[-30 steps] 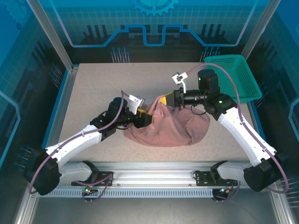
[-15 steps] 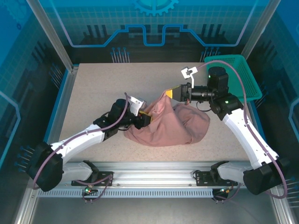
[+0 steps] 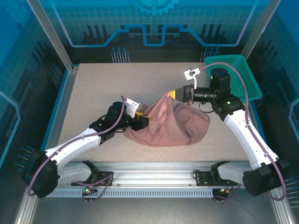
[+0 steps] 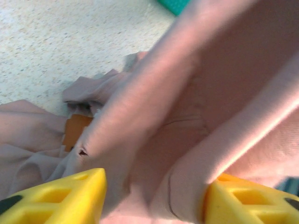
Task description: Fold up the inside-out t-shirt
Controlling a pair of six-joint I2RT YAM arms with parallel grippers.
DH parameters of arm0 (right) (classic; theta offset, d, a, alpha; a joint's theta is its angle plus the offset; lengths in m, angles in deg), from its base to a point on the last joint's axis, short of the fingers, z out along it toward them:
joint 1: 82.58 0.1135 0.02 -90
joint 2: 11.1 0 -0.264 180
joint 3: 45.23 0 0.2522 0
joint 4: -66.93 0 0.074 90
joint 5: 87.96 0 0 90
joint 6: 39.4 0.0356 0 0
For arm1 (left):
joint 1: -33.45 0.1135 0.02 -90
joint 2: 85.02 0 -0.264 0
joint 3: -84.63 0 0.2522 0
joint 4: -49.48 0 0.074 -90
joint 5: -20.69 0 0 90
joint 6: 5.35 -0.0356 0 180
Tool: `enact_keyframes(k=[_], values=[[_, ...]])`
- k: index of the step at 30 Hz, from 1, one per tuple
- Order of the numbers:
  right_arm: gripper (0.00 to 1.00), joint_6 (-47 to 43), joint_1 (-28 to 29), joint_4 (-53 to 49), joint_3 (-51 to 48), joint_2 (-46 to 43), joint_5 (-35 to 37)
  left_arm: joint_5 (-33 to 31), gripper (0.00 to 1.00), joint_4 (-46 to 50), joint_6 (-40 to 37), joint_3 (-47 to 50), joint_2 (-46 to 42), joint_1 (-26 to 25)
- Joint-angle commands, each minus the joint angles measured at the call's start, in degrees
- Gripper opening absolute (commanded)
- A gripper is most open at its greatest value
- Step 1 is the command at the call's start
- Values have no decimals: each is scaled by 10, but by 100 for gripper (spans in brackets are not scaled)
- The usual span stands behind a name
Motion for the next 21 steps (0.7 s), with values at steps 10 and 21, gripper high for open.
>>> enact_keyframes(k=[10, 21], values=[[0, 11, -7, 9, -14, 3, 13, 56, 55, -40, -10, -15, -68, -83], [0, 16, 3, 16, -13, 6, 19, 7, 55, -66, 24, -122, 89, -129]])
